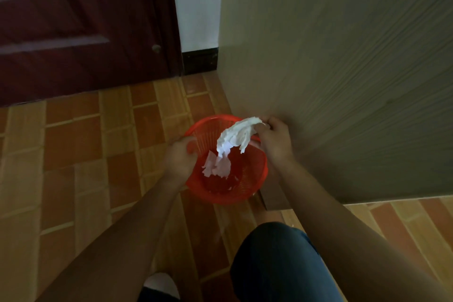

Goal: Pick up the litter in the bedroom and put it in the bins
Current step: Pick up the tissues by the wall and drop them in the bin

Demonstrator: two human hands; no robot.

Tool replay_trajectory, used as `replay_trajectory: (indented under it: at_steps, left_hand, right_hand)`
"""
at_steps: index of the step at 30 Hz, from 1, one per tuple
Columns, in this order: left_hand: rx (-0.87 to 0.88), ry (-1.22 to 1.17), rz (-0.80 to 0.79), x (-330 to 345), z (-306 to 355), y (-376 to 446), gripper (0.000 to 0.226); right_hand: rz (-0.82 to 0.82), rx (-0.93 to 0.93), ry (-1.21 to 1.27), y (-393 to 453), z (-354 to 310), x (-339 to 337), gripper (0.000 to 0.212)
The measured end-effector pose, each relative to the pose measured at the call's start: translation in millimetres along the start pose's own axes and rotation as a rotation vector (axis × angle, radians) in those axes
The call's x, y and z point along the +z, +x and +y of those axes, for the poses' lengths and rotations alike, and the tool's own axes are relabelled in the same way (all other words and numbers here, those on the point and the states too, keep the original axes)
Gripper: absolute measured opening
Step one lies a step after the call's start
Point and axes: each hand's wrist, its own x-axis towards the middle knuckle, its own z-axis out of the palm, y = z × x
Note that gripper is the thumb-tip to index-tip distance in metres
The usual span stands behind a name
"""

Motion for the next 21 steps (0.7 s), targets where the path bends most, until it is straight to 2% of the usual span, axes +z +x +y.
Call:
replay_trajectory:
  at_steps: [2, 5, 7, 14, 19, 21]
  left_hand:
    - [0.039, 0.138, 0.027, -4, -9, 1, 0.049]
    - [-0.056, 0.189, -0.030, -3, -26, 2, 0.059]
    - [-0.097, 0.166, -0.071, -4, -29, -1, 0.052]
    - [-0.064, -0.016, -0.128, -5, -29, -8, 0.043]
    - [-0.048, -0.046, -0.136, -3, -34, -8, 0.036]
    - [-0.045, -0.063, -0.144, -3, -36, -9, 0.034]
  right_hand:
    - [-0.001, -0.037, -0.068, 4, 4, 3, 0.025]
    - [-0.004, -0.075, -0.188, 9, 14, 10, 0.026]
    - [-0.011, -0.091, -0.287, 11, 24, 15, 0.028]
    - [-0.095, -0.144, -0.600, 24, 65, 36, 0.033]
    - [-0.258, -0.184, -0.858, 29, 91, 46, 0.031]
    - [-0.352, -0.113, -0.928, 30, 99, 48, 0.028]
